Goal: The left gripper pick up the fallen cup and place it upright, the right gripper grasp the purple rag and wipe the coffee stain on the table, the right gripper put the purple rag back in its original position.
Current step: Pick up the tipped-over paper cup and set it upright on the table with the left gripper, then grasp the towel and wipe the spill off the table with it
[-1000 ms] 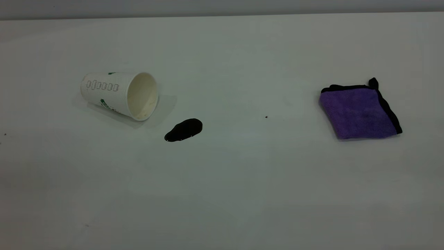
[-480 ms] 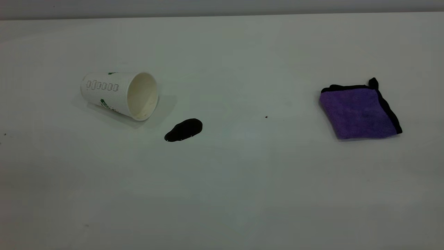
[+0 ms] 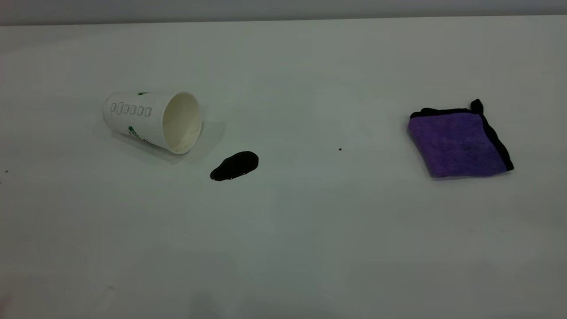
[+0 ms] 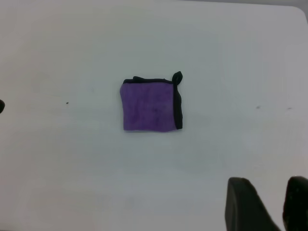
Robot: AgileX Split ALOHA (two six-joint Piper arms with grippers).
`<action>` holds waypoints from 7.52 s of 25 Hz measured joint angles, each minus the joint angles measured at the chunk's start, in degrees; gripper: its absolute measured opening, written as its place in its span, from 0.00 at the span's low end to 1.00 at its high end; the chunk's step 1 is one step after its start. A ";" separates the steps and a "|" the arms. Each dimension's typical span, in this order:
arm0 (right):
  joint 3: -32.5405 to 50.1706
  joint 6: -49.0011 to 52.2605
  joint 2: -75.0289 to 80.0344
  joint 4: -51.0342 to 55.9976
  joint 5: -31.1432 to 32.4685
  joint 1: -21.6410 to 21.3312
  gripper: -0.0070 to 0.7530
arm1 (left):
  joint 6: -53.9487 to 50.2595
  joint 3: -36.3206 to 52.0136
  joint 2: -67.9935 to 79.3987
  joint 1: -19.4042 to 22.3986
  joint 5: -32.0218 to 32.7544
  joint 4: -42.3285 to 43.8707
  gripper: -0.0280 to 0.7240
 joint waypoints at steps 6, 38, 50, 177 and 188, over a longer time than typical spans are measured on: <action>0.00 0.00 0.00 0.00 0.00 0.00 0.33 | 11.58 -5.39 19.90 0.00 -10.44 -8.52 0.73; 0.00 0.00 0.00 0.00 0.00 0.00 0.33 | -50.24 -47.63 99.68 -38.09 -6.35 49.22 0.73; 0.00 0.00 0.00 0.00 0.00 0.00 0.33 | -53.75 -48.62 102.72 -38.30 6.04 51.43 0.73; 0.00 0.00 0.00 0.13 0.00 0.00 0.33 | 1.13 -31.13 21.67 -7.29 19.80 -7.96 0.71; 0.00 0.00 0.00 0.13 0.00 0.00 0.33 | 1.83 -1.61 -7.02 -7.29 19.80 -3.77 0.71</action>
